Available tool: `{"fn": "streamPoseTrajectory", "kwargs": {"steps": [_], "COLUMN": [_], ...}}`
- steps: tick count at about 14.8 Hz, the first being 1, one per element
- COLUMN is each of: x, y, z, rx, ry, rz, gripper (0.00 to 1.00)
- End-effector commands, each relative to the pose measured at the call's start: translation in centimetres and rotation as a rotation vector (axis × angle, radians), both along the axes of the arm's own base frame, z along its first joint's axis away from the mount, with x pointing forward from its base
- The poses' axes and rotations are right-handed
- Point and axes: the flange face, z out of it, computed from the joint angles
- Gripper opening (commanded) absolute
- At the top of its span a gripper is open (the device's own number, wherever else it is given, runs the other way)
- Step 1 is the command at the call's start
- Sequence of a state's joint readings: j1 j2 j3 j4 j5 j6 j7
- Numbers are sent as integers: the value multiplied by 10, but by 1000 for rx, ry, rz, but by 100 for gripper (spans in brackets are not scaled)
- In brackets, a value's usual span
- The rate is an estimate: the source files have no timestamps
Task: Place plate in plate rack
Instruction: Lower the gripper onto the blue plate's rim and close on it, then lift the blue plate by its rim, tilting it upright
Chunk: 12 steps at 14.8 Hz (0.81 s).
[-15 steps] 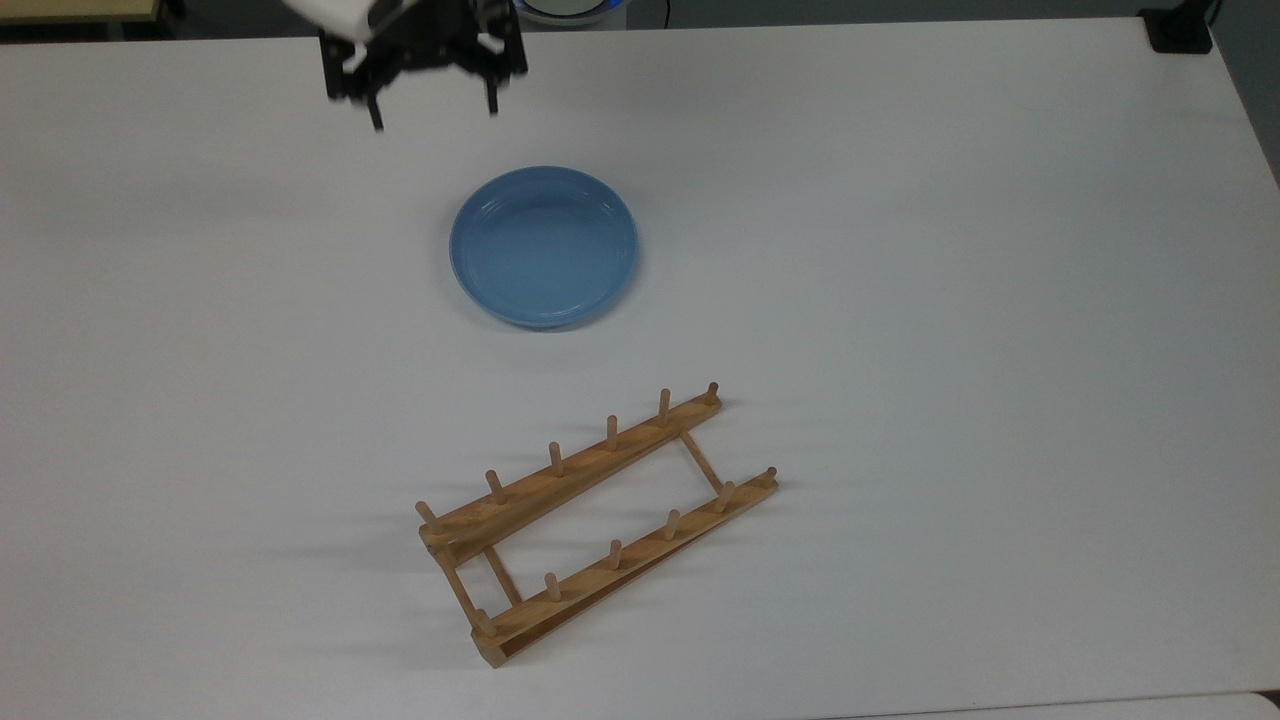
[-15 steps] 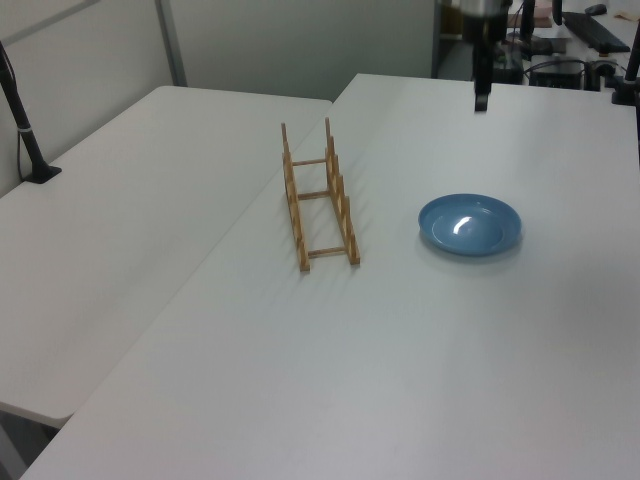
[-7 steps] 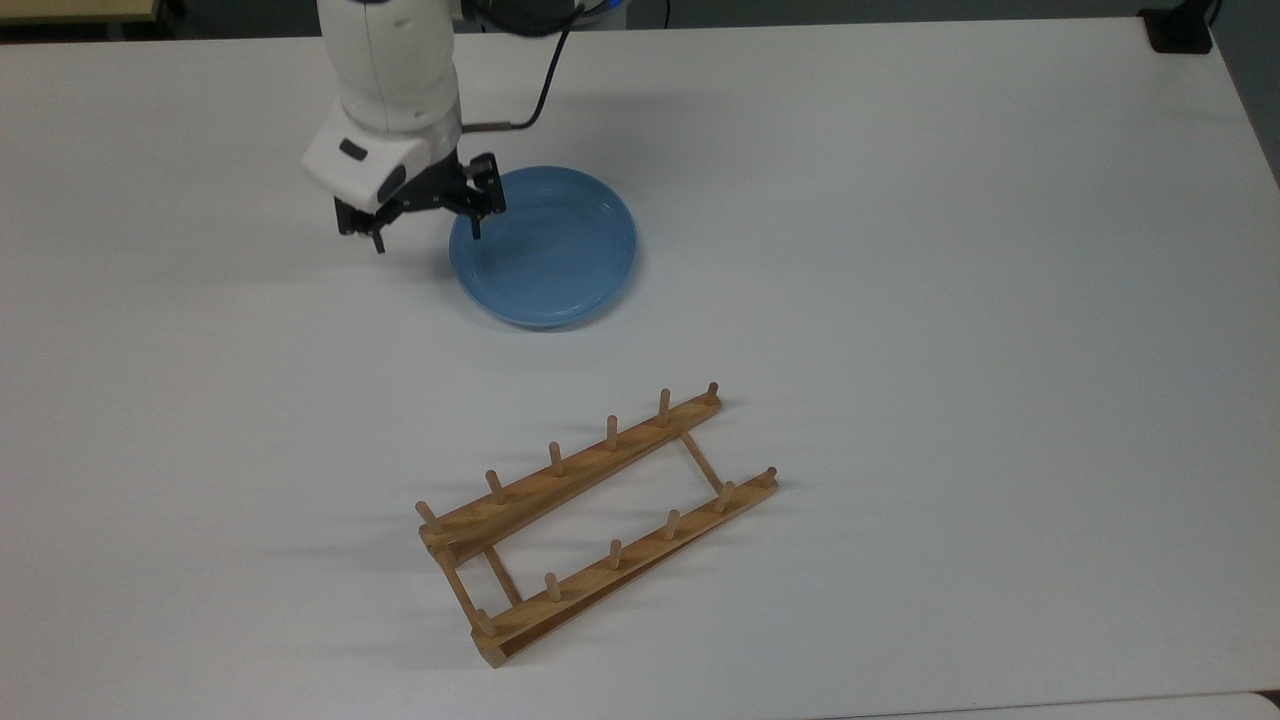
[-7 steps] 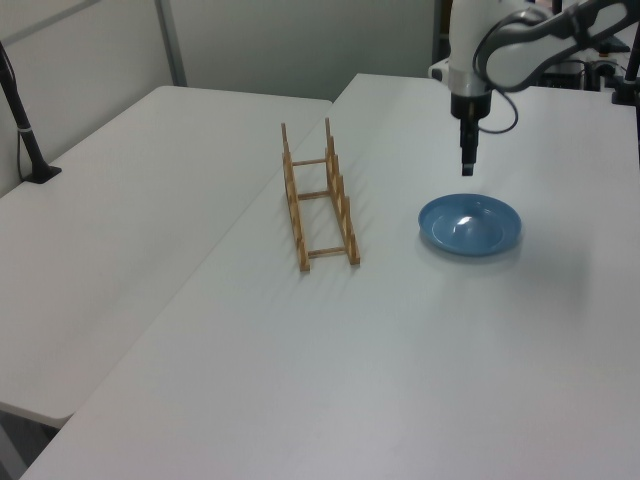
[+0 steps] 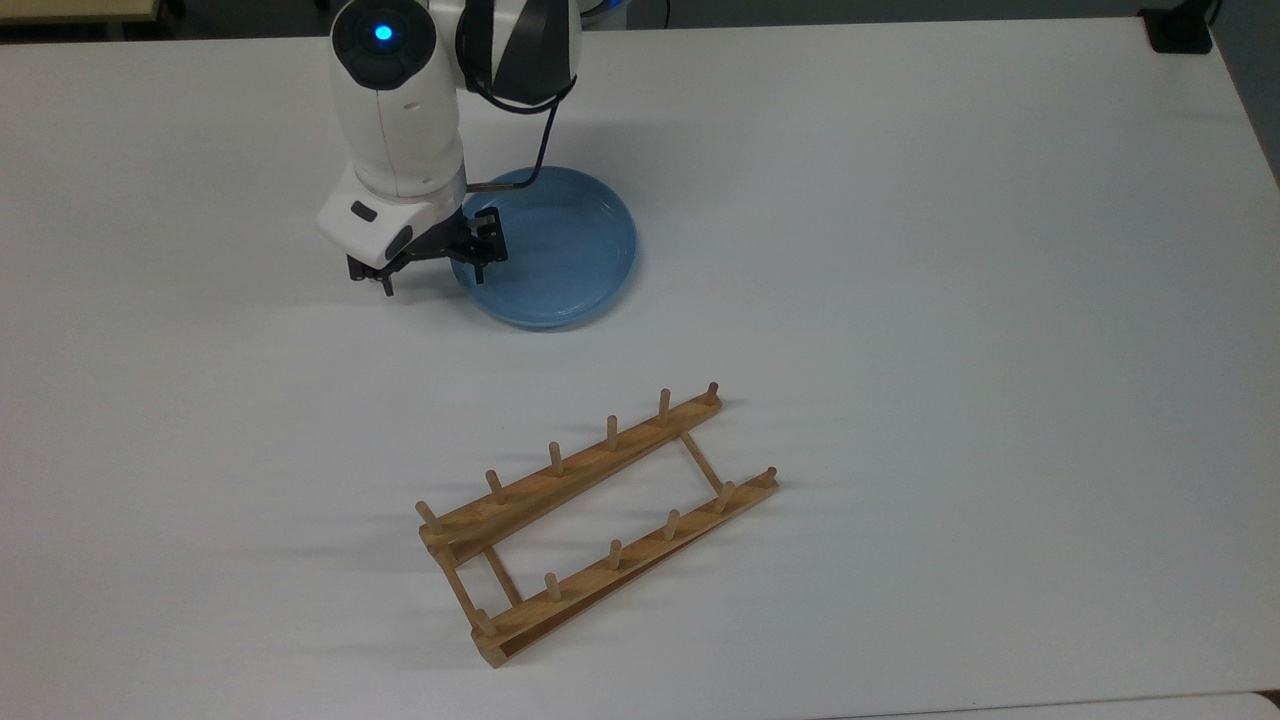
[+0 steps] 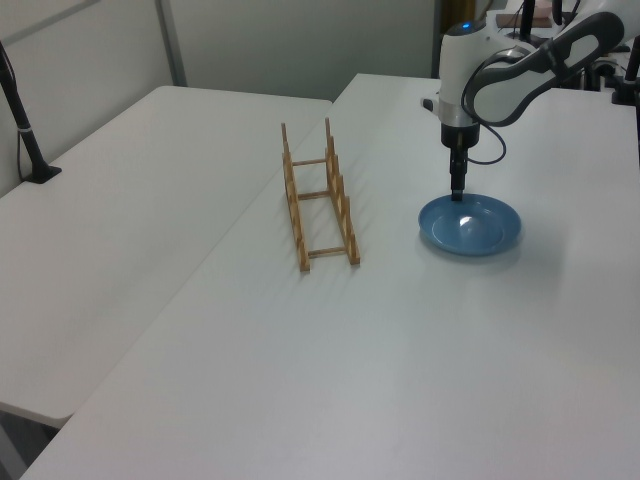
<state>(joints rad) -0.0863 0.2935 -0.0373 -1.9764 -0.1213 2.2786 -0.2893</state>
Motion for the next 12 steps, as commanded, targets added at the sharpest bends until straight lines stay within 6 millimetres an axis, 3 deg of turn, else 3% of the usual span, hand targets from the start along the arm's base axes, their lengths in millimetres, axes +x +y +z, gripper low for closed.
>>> {"fn": "streamPoseTrajectory", "kwargs": {"steps": [1, 2, 4, 9, 12], "x": [1, 2, 2, 3, 3], "y": [9, 11, 13, 21, 15], "z": [3, 4, 3, 4, 17], "rx": [-9, -9, -8, -6, -17], "ry": [-28, -33, -31, -33, -44], "rz": [-71, -99, -102, -98, -87], "gripper": [42, 20, 0, 0, 0]}}
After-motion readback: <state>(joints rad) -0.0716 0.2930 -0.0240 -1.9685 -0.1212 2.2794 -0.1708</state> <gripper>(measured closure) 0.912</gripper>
